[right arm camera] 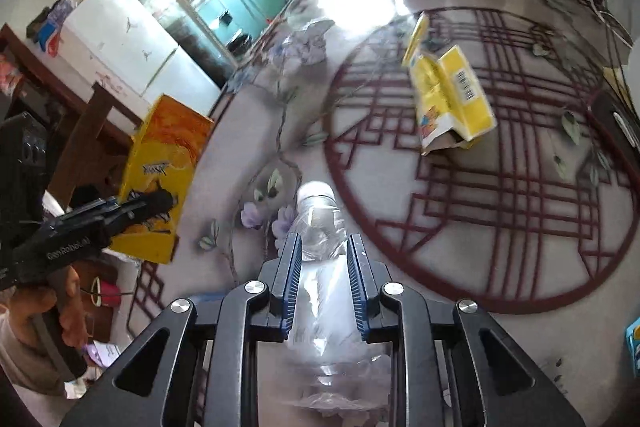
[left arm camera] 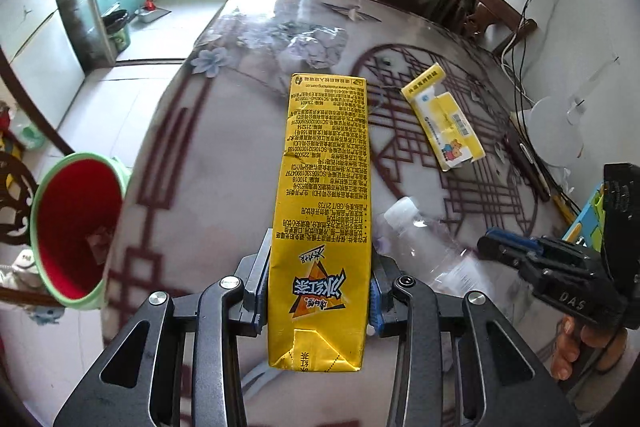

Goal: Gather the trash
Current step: 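Carry the yellow juice box and water bottle over the red bucket, then open the left tool to drop the juice box while the right tool releases the bottle, then grasp crumpled white paper with the left tool while the right tool grasps a yellow bear-print box, then carry the white paper and yellow box over the red bucket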

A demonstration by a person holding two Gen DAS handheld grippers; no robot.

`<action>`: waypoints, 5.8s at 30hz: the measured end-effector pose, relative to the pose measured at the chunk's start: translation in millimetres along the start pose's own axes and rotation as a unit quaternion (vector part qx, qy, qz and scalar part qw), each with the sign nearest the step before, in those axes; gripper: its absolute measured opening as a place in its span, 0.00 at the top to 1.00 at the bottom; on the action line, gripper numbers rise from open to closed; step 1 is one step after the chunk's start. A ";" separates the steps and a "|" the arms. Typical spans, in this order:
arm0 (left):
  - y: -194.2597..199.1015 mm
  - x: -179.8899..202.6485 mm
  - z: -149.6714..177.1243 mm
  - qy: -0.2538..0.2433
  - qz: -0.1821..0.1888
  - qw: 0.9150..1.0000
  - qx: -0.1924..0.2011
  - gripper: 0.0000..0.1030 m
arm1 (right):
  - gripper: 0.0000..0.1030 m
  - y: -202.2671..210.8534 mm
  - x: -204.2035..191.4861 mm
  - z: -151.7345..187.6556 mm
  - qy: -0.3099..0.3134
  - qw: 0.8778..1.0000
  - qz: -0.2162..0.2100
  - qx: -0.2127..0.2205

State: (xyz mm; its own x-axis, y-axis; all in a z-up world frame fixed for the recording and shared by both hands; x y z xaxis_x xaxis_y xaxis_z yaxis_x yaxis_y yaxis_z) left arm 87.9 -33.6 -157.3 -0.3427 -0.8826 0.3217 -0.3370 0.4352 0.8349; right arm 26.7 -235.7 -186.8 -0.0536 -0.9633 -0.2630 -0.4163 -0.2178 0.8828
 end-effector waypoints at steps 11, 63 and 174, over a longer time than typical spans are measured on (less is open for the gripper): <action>6.8 -24.9 6.7 0.025 0.007 1.000 0.002 0.65 | 0.49 -38.4 -24.0 32.9 0.073 0.992 0.024 -0.100; 79.6 -306.2 14.1 0.128 -0.049 0.990 0.032 0.65 | 0.57 -114.4 -339.4 -62.1 0.132 0.991 0.000 -0.019; 73.0 -98.6 -32.6 0.034 -0.035 0.993 0.110 0.55 | 0.69 1.7 -174.8 -76.7 0.115 0.987 0.070 0.091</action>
State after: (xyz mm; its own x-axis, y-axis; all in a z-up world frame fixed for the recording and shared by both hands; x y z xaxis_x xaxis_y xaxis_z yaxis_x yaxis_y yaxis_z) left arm 125.7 79.4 -113.6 -0.2543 -0.9191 0.3010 -0.5445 0.3933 0.7408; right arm 105.0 -79.7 -109.4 0.0765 -0.9966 -0.0293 -0.5760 -0.0682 0.8146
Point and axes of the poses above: each gripper's, at about its wrist camera, not at the fingertips, and y roughly against the way its jaws point, x to its right, z to its underside, the point moved 7 cm from there along -y, roughly the way its jaws point, and after that the axes turned 7 degrees about z, right-handed, at the moved point
